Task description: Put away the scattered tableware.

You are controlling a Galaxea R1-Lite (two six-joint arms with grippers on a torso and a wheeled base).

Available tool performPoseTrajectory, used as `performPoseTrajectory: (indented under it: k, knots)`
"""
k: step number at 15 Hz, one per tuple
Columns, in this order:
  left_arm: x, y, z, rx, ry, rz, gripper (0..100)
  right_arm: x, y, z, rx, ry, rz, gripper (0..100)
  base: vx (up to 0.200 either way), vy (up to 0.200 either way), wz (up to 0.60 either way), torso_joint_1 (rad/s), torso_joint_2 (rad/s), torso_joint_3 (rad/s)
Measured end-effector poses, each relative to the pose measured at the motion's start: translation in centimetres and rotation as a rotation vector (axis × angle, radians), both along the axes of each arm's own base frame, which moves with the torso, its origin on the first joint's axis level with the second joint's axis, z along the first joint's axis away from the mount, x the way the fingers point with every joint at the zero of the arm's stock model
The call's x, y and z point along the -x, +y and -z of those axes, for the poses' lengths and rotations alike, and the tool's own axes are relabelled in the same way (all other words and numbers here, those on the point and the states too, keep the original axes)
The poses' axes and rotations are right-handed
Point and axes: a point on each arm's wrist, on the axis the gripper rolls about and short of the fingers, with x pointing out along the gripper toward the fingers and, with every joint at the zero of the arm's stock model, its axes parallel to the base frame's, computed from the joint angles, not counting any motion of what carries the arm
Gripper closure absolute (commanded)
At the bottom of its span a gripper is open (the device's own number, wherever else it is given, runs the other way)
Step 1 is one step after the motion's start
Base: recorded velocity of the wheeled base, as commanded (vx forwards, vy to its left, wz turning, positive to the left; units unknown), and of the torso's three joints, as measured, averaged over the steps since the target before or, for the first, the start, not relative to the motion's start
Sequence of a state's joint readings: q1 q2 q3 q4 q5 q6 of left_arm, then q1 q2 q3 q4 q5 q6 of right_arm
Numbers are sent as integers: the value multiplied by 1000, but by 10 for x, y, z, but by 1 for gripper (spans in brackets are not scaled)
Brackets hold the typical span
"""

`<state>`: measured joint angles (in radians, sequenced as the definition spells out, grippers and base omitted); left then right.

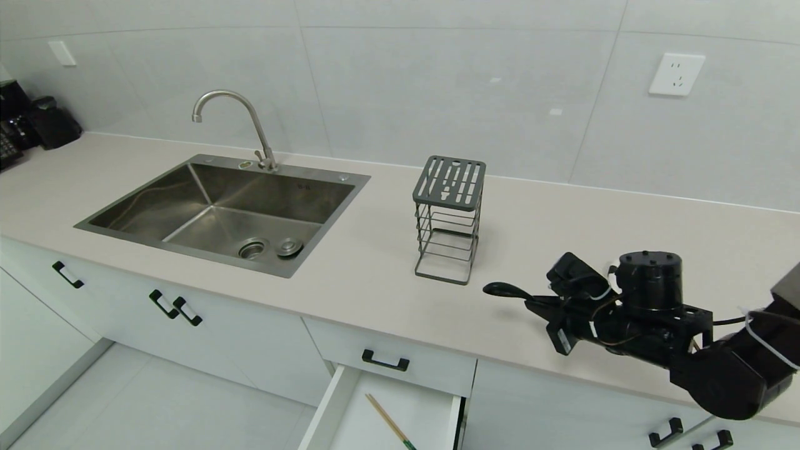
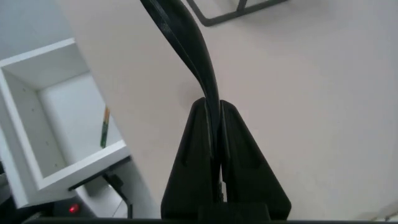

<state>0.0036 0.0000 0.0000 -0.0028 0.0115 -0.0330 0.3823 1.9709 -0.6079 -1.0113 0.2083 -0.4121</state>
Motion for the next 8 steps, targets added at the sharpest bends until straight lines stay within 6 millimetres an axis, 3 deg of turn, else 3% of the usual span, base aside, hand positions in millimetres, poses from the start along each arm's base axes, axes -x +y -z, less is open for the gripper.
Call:
performPoseTrajectory:
  k: [3,8]
  knots:
    - [0,0,0,0,0,0,0,23,2,-11,-14,-7,-31,100,0,0,0,0,0,0]
    - [0,0,0,0,0,0,0,54,32,-26,-48,-29,-147,100,0,0,0,0,0,0]
